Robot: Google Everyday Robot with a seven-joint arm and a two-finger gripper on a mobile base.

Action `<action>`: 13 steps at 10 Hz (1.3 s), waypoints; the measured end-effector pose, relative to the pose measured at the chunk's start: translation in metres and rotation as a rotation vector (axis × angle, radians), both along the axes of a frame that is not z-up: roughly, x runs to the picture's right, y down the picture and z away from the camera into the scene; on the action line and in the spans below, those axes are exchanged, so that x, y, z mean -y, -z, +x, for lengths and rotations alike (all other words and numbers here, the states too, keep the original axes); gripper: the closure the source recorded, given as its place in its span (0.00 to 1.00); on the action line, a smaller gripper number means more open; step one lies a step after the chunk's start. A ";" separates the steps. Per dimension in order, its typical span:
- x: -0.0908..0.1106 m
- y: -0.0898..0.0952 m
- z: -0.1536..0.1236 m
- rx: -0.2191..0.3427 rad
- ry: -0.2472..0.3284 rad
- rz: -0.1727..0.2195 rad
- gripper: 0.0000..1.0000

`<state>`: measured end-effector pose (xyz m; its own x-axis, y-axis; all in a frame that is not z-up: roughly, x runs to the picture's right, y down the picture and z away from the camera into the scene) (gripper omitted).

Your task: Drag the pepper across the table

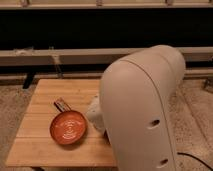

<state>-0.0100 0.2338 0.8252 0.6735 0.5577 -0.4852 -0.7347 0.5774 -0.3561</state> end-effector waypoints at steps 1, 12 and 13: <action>0.002 -0.001 0.003 0.001 -0.003 0.001 0.97; 0.017 -0.004 0.006 0.033 -0.024 0.007 0.97; 0.019 -0.005 0.005 0.038 -0.024 0.009 0.97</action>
<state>-0.0054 0.2145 0.8302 0.6776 0.5780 -0.4548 -0.7345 0.5629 -0.3790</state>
